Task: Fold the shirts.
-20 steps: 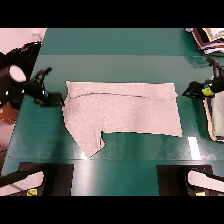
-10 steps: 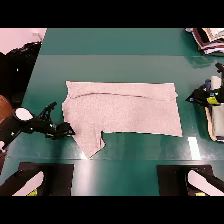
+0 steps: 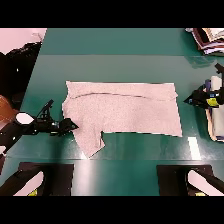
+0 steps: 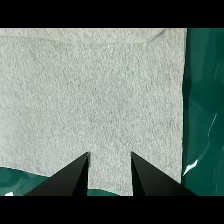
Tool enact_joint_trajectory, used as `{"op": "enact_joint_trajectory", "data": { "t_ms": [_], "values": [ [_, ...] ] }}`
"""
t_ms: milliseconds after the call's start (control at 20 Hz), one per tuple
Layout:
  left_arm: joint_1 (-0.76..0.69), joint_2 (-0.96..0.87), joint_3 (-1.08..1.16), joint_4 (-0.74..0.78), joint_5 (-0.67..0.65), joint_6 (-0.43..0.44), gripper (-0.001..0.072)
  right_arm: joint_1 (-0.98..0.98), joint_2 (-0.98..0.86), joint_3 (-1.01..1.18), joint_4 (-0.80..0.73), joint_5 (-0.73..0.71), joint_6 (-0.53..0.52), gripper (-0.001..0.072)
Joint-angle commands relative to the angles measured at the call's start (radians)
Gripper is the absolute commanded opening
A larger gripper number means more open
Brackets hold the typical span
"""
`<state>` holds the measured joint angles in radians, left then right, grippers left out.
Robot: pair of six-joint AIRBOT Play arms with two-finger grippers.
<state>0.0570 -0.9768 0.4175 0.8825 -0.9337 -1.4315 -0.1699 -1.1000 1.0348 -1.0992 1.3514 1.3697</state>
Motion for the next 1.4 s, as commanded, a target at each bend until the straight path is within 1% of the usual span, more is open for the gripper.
{"op": "enact_joint_trajectory", "data": {
  "t_ms": [0,50,100,200,250,300,350,550,750,800,850,900,1000,1050,1150,1300,1350],
  "values": [
    [0.001,0.000,-0.002,-0.009,0.000,0.001,0.0024,-0.037,0.001,-0.043,-0.002,0.034,-0.001,0.0306],
    [0.001,0.000,-0.002,-0.016,-0.003,0.008,0.0026,-0.058,0.001,-0.077,-0.002,0.042,-0.001,0.0306],
    [0.001,0.000,-0.002,-0.032,-0.018,0.033,0.0025,-0.082,0.001,-0.117,-0.003,0.051,-0.002,0.0306],
    [0.001,0.000,0.019,-0.038,-0.064,0.055,0.0024,-0.144,0.001,-0.210,-0.003,0.058,-0.014,0.0306],
    [0.001,0.001,0.037,-0.039,-0.086,0.071,0.0024,-0.179,0.001,-0.253,-0.003,0.058,-0.027,0.0327],
    [0.001,0.001,0.056,-0.037,-0.105,0.079,0.0025,-0.216,0.000,-0.297,-0.003,0.058,-0.035,0.0420],
    [0.001,0.000,0.074,-0.038,-0.119,0.079,0.0024,-0.249,0.000,-0.336,-0.003,0.057,-0.036,0.0433],
    [0.001,0.000,0.134,-0.039,-0.125,0.089,0.0025,-0.318,0.000,-0.472,0.001,-0.015,-0.037,0.0429],
    [0.001,0.000,0.139,-0.038,-0.126,0.089,0.0025,-0.259,0.000,-0.505,0.009,-0.085,-0.036,0.0425],
    [0.001,0.000,0.139,-0.038,-0.126,0.089,0.0025,-0.235,0.000,-0.505,0.009,-0.098,-0.036,0.0397],
    [0.001,0.000,0.139,-0.038,-0.126,0.089,0.0025,-0.207,0.000,-0.505,0.009,-0.111,-0.036,0.0292],
    [0.001,0.000,0.139,-0.037,-0.126,0.090,0.0025,-0.184,0.000,-0.505,0.008,-0.123,-0.036,0.0254],
    [0.001,0.001,0.144,-0.024,-0.156,0.106,0.0025,-0.153,0.000,-0.505,0.005,-0.129,-0.037,0.0044],
    [0.001,0.001,0.154,0.004,-0.192,0.104,0.0024,-0.148,0.001,-0.504,0.004,-0.121,-0.043,0.0013],
    [0.001,0.035,0.172,0.067,-0.267,0.096,0.0023,-0.151,0.022,-0.504,-0.010,-0.080,-0.056,0.0013],
    [0.001,0.181,0.171,0.191,-0.364,0.032,0.0023,-0.182,0.145,-0.504,-0.082,0.007,-0.076,0.0012],
    [0.001,0.235,0.167,0.216,-0.423,0.024,0.0023,-0.200,0.197,-0.505,-0.109,0.059,-0.079,0.0013]
  ]
}}
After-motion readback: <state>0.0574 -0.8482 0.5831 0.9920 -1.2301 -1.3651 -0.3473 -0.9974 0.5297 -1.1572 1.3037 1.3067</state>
